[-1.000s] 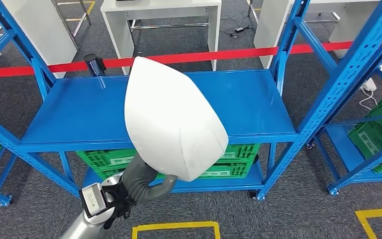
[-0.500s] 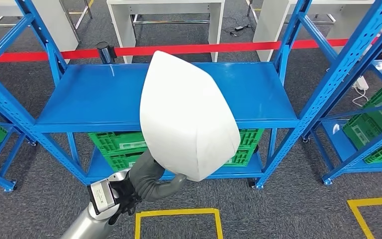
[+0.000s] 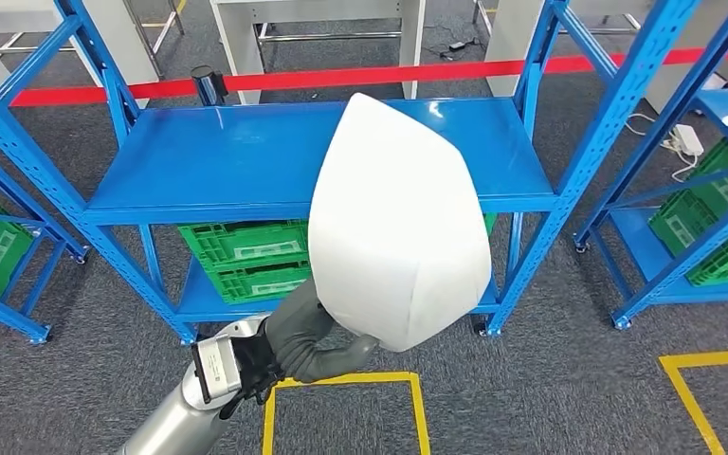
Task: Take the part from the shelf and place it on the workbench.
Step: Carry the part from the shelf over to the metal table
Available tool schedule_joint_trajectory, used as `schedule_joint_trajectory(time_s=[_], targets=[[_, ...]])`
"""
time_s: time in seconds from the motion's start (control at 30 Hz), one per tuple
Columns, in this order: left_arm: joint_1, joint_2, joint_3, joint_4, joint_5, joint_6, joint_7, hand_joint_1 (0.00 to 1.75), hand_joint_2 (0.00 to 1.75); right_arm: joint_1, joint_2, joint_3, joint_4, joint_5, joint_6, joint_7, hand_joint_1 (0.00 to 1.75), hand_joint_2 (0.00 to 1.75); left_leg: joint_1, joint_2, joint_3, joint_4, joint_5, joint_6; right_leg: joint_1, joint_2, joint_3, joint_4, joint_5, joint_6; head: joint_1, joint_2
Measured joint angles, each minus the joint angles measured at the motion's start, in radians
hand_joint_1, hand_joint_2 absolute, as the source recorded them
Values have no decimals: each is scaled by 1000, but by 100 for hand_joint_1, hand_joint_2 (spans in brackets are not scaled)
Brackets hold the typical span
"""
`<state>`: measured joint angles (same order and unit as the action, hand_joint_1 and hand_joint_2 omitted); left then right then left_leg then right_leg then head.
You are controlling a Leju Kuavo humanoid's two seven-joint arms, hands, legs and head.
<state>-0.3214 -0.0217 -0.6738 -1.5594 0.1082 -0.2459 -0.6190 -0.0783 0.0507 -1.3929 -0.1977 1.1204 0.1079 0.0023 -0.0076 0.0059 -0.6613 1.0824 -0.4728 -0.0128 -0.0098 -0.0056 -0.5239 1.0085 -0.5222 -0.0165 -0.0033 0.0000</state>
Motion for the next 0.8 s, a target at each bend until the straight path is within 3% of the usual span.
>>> schedule_joint_trajectory(time_s=[0.07,0.1,0.13,0.17,0.23,0.27,0.33,0.37,0.47,0.53,0.6,0.63,0.67,0.7,0.73,0.8], targets=[[-8,0,-4,6,6,-10,4,175,175,-1,1,-5,0,-9,6,0,0,0,7,-1,-32,107,-92,-12,-1,-1,-26,0,19,-5,-5,0],[-11,0,-6,10,8,-14,5,175,175,-1,0,-8,0,-13,7,0,0,0,10,-1,-44,166,-119,-16,-2,-1,-39,0,29,-4,-7,0],[-13,0,-9,14,9,-17,5,175,175,-1,0,-13,0,-19,7,4,0,0,13,-1,-48,208,-121,-20,-2,-2,-52,1,39,-3,-7,0],[-16,1,-13,20,10,-19,4,175,175,-1,0,-18,0,-24,7,10,0,0,15,-1,-40,226,-102,-23,-2,-3,-65,2,49,0,-8,0],[-24,1,-21,30,9,-22,4,175,175,-1,1,-25,0,-35,8,27,0,0,19,0,21,167,-41,-24,-4,-6,-89,5,66,6,-9,0],[-30,1,-24,34,9,-23,4,175,175,-1,0,-27,0,-39,8,36,0,0,19,11,68,100,-35,-24,-4,-8,-97,7,72,10,-10,0],[-45,0,-29,39,9,-26,5,175,175,1,1,-33,0,-44,10,49,0,0,13,31,149,-25,-58,-15,-2,-15,-104,12,82,20,-12,0],[-53,0,-31,41,9,-27,8,175,175,3,1,-37,0,-46,12,54,0,0,9,37,164,-57,-74,-6,0,-20,-104,13,86,26,-13,0],[-68,-1,-35,48,17,-34,24,175,175,5,1,-45,0,-49,19,63,0,0,6,18,158,-71,-69,29,-4,-32,-106,21,84,46,-11,0],[-76,-2,-38,54,29,-44,33,175,175,5,2,-48,0,-49,21,69,0,0,7,6,149,-72,-55,44,-7,-18,-133,88,33,55,-7,0],[-85,-2,-42,59,45,-64,40,175,175,5,2,-49,0,-48,23,72,0,0,4,-8,136,-71,-44,51,-6,-6,-184,215,-42,57,-2,0],[-88,-2,-44,62,53,-77,42,175,175,6,2,-50,0,-47,22,72,0,0,1,-17,130,-70,-39,52,-5,-3,-202,266,-63,56,-1,0],[-91,-1,-46,66,58,-90,43,175,175,6,1,-50,0,-46,22,72,0,0,-1,-27,124,-69,-35,52,-4,-2,-204,285,-66,53,-1,0],[-93,-1,-48,68,61,-100,43,175,175,6,1,-50,0,-46,22,72,0,0,-2,-37,120,-67,-32,51,-2,1,-189,268,-49,48,-1,0],[-96,-1,-49,70,62,-108,42,175,175,6,0,-50,0,-46,22,72,0,0,-3,-48,118,-65,-31,50,1,8,-156,217,-21,42,0,0],[-104,-1,-52,71,62,-114,39,175,175,6,-5,-50,0,-46,21,72,0,0,-4,-66,113,-60,-29,46,4,49,-83,85,26,26,0,0]])
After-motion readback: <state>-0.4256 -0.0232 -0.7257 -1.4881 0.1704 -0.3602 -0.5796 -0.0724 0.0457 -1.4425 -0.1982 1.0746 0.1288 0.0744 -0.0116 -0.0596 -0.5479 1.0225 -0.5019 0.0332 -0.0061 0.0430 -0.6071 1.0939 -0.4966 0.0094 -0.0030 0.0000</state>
